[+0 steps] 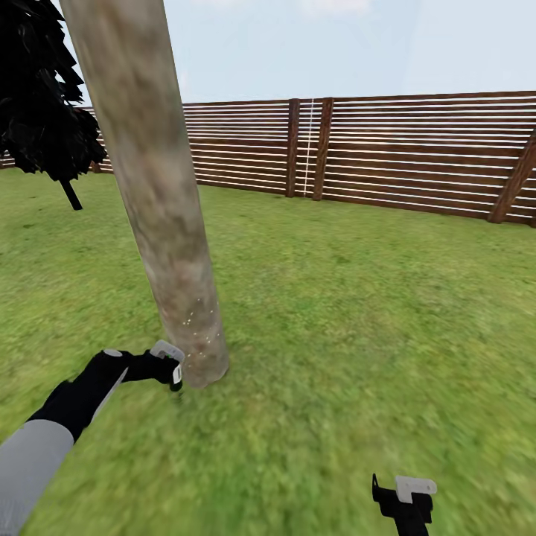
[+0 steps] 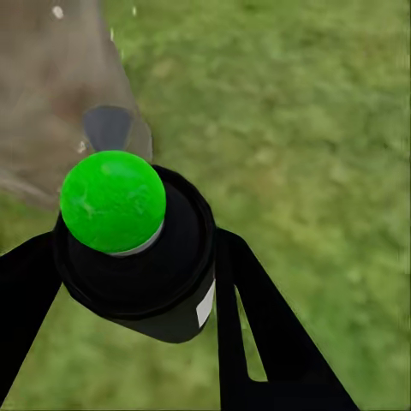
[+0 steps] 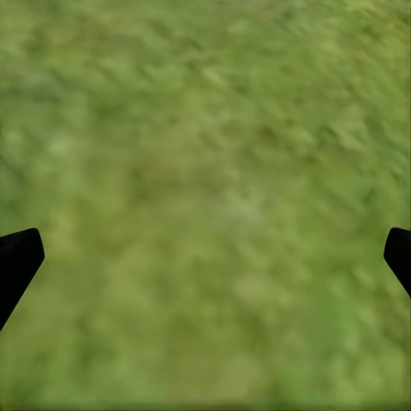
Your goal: In the garden, pick up the pesticide atomizer on the floor and spray pesticide onto both trees until each tree trunk is fully covered.
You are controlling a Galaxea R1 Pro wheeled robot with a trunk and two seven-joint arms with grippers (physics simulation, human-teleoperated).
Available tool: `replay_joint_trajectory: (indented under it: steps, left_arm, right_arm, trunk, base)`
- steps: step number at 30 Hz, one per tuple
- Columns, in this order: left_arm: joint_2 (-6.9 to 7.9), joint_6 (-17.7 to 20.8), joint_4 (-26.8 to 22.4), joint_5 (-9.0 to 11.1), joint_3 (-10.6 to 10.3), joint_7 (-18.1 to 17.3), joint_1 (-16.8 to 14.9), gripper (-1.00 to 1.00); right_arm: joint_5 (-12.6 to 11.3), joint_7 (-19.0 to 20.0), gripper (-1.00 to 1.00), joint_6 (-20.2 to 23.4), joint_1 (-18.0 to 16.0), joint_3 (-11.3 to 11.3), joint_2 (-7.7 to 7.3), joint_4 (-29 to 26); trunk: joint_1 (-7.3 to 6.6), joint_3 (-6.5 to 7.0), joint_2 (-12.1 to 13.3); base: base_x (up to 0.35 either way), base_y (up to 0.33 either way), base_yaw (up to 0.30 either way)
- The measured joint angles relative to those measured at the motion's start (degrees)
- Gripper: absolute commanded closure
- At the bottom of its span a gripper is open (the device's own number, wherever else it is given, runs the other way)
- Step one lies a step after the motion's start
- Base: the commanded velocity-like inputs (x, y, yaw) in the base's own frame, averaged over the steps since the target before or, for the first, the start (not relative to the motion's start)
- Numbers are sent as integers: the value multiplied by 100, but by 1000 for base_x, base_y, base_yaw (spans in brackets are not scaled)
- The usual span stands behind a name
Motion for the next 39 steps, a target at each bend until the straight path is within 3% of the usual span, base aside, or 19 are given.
replay_joint_trajectory:
  steps: [14,18,23,27,31,35,39]
  left_arm:
    - [48,-7,59,-3,5,28,50,100]
    - [28,-16,80,-4,-31,62,192,100]
    - [-2,-92,647,46,4,426,254,100]
    - [-222,-114,943,55,5,507,256,100]
    - [-464,-124,1265,72,8,976,256,100]
    - [-498,-125,1347,87,25,1028,255,100]
    - [-503,-303,1402,451,34,1070,255,100]
  right_arm:
    - [0,0,-100,0,0,-1,1,1]
    - [0,0,-100,0,0,0,5,8]
    - [0,0,-100,0,0,0,9,18]
    - [0,-1,-100,-1,0,0,8,18]
    - [0,-2,-100,-2,0,0,8,18]
    - [0,-2,-100,-2,0,0,8,18]
    - [0,-2,-100,-2,0,6,18,18]
  trunk:
    - [-1,0,0]
    - [0,-1,0]
    - [0,0,0]
    - [0,0,0]
    - [0,0,0]
    - [0,0,0]
    - [0,0,0]
  base:
    - [135,123,0]
    - [8,6,0]
    - [0,0,0]
    - [0,-135,0]
    - [0,-263,0]
    - [0,-271,0]
    - [0,-274,0]
